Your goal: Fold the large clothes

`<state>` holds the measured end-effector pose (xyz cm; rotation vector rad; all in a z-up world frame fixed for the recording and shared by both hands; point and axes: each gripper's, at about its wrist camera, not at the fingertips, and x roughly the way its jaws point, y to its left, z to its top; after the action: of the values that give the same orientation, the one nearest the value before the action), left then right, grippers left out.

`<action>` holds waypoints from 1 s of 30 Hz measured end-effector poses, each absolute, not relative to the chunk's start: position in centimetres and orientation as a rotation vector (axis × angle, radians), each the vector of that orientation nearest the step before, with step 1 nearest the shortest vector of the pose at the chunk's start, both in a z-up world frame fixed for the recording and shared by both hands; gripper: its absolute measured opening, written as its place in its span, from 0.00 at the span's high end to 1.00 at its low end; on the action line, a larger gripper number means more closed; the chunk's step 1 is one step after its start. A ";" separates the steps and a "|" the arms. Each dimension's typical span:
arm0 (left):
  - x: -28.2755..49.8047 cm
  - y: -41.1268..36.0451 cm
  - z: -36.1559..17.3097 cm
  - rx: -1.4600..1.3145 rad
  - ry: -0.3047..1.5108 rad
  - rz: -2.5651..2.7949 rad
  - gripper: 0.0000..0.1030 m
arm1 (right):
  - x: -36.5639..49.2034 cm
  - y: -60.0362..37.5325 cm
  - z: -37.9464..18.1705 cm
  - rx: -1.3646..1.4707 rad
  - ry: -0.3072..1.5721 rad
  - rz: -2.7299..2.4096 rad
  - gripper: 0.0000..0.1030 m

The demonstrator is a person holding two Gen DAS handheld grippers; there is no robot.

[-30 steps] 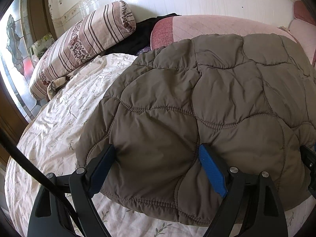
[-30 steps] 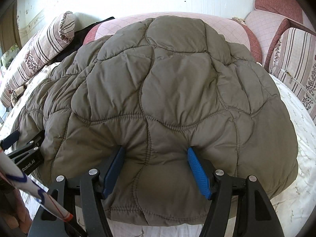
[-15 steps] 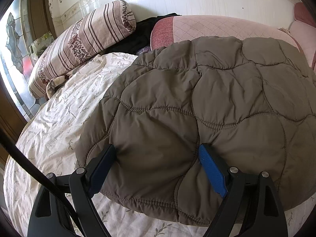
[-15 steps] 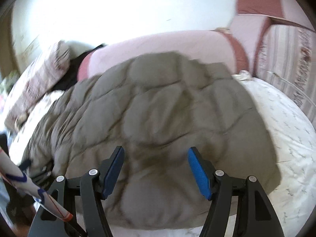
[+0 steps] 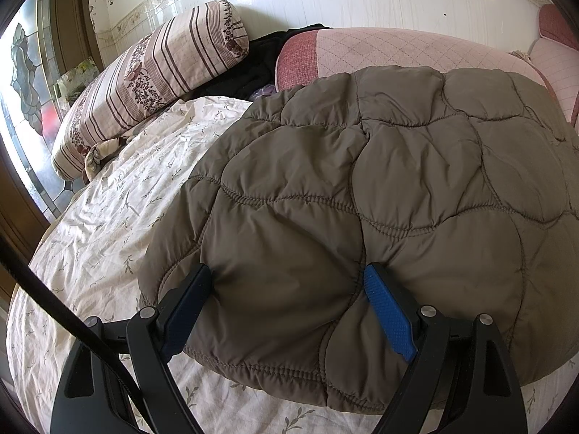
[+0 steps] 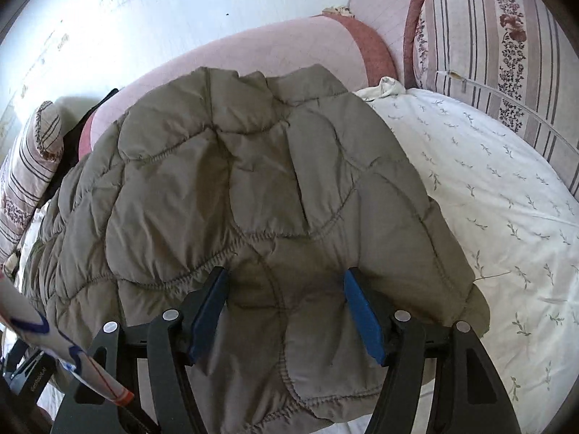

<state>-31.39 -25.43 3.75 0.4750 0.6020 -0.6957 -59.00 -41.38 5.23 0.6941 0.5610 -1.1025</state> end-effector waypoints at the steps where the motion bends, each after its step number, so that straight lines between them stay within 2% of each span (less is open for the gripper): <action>1: -31.4 -25.4 3.8 0.475 0.602 -0.695 0.17 | -58.9 -41.3 5.2 0.696 0.561 -1.101 0.31; 9: -31.1 -25.2 4.1 0.458 0.624 -0.706 0.17 | -59.6 -41.2 6.0 0.705 0.529 -1.093 0.31; 15: -29.1 -23.7 6.0 0.324 0.749 -0.747 0.17 | -62.7 -40.6 8.0 0.695 0.458 -1.128 0.31; 23: -26.2 -21.9 5.2 0.308 0.857 -0.750 0.17 | -65.2 -41.5 6.3 0.750 0.577 -1.063 0.29; 26: -25.2 -20.4 5.4 0.270 0.884 -0.763 0.17 | -67.2 -41.2 7.4 0.797 0.496 -1.050 0.27; 27: -24.6 -19.4 5.4 0.225 0.915 -0.777 0.17 | -68.1 -41.2 7.7 0.825 0.468 -1.056 0.23; 30: -22.0 -17.0 5.7 0.084 1.039 -0.827 0.17 | -70.3 -41.4 7.5 0.884 0.435 -1.091 0.23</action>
<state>-21.99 -16.95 5.68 0.0838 1.0388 -0.8272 -70.27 -41.36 7.54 0.8839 0.4346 -1.0907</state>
